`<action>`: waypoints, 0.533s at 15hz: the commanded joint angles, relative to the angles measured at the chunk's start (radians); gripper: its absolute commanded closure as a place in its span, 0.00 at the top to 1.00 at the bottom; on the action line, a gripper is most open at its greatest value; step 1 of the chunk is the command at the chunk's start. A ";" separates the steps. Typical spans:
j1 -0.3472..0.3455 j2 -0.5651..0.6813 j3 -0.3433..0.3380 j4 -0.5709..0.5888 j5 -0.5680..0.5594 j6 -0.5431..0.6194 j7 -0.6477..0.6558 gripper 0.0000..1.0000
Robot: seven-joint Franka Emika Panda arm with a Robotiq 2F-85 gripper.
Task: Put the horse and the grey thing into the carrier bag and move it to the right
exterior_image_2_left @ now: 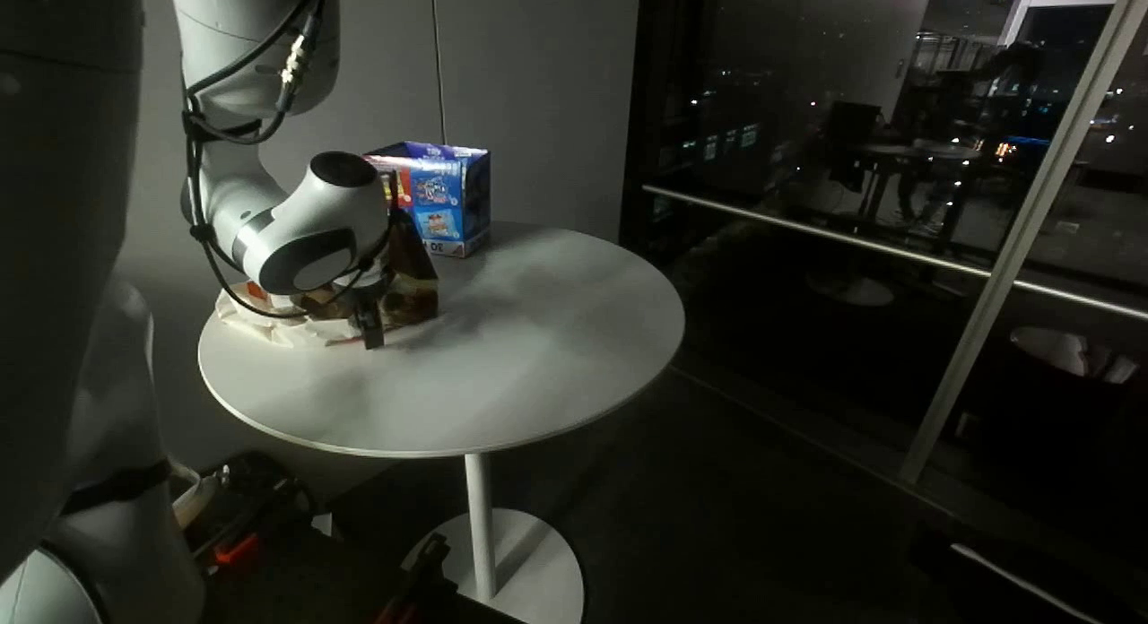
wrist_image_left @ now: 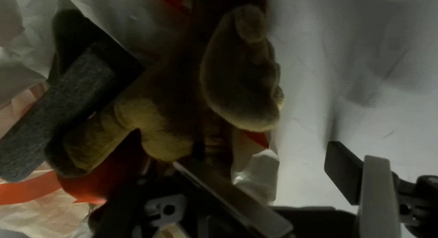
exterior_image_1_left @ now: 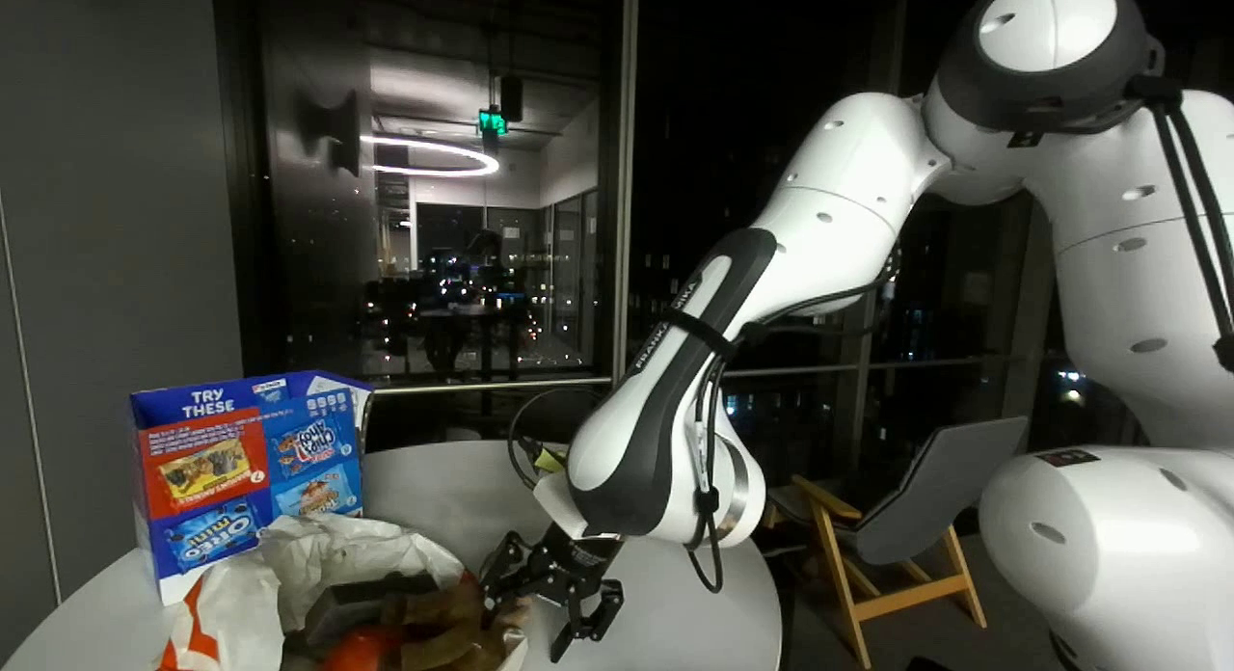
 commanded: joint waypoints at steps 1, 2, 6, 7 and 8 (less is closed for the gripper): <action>0.146 -0.086 -0.146 0.050 -0.022 0.050 -0.025 0.58; 0.076 -0.089 -0.093 0.038 -0.040 0.039 -0.020 0.53; 0.082 -0.119 -0.104 0.054 -0.056 0.038 -0.014 0.28; 0.080 -0.123 -0.102 0.059 -0.055 0.040 -0.008 0.19; 0.059 -0.119 -0.116 0.042 -0.220 0.044 0.139 0.14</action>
